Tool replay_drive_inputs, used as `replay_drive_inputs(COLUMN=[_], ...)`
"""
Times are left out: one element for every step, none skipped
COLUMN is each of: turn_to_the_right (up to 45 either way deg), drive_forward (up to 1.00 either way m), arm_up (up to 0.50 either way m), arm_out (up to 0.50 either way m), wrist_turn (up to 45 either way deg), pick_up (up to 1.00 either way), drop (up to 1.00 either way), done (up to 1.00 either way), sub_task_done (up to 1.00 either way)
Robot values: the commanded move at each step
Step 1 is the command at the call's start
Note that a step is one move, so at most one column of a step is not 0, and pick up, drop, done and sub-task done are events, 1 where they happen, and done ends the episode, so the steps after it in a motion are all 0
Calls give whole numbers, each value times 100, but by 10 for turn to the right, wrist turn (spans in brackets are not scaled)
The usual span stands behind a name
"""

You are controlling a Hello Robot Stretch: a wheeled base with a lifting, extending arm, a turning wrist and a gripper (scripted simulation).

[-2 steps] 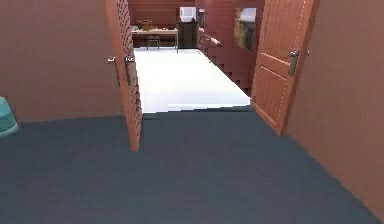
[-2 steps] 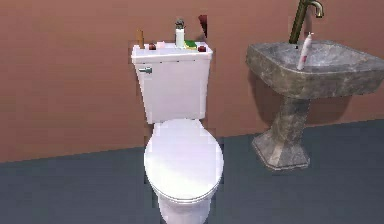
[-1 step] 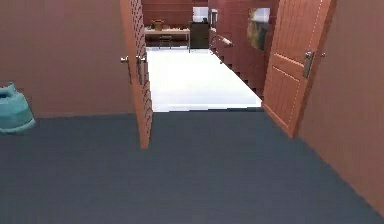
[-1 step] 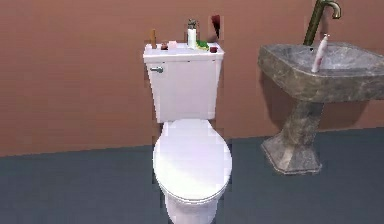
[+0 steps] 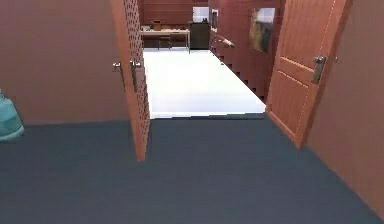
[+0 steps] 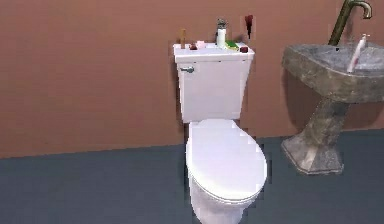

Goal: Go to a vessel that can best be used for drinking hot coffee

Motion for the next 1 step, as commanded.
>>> replay_drive_inputs(turn_to_the_right=[60], drive_forward=[0], arm_up=[0], arm_out=[0], wrist_turn=[0], pick_up=[0], drop=[0], done=[0], sub_task_done=[0])
